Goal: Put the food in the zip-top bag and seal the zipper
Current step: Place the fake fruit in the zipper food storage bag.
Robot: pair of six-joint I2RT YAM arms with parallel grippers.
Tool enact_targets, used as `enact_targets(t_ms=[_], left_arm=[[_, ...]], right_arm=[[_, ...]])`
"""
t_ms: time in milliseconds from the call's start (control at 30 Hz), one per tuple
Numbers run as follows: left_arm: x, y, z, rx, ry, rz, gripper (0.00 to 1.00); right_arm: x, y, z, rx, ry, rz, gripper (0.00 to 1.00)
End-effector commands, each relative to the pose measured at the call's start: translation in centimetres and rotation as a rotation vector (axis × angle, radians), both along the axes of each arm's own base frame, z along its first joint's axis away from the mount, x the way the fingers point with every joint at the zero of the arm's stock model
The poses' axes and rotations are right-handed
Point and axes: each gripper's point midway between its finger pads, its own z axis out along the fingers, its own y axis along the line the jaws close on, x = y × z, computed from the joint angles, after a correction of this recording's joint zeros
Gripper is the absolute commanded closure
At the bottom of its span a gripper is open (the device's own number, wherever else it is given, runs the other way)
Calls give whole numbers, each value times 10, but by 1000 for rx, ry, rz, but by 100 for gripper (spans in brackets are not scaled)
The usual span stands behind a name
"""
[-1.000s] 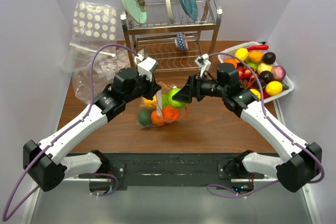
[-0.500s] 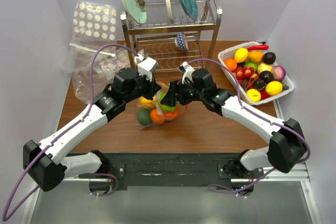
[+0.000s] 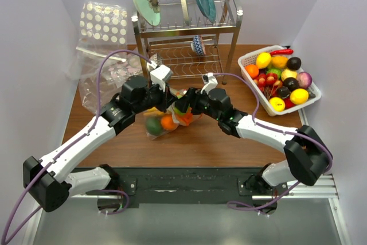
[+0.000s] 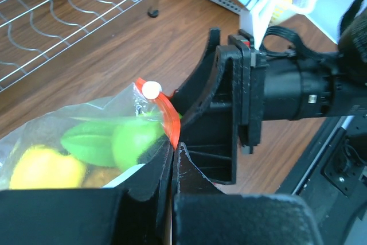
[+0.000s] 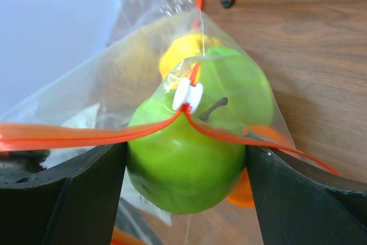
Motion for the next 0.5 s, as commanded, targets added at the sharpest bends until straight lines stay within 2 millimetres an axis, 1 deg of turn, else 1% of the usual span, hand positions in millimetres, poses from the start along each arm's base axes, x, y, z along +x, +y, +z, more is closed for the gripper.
enact_targets(t_ms=[0, 67, 167, 233, 267, 333, 367, 467], left_arm=[[-8, -10, 43, -121, -97, -79, 100], [-9, -12, 47, -137, -104, -91, 100], [-14, -18, 56, -172, -105, -126, 100], [-19, -25, 59, -200, -75, -165, 100], [-24, -30, 67, -220, -71, -202, 100], [-28, -36, 72, -237, -48, -235, 100], [-29, -37, 82, -249, -57, -244, 100], [-31, -38, 92, -271, -64, -260, 100]], right_arm=[[10, 8, 51, 240, -114, -46, 39], [8, 11, 55, 279, -116, -36, 39], [6, 14, 53, 285, -107, -19, 39], [6, 14, 51, 274, -111, -18, 39], [5, 13, 49, 268, -110, -21, 38], [3, 12, 49, 260, -122, -18, 38], [3, 12, 49, 254, -123, -14, 38], [-1, 14, 47, 227, -128, 9, 37]])
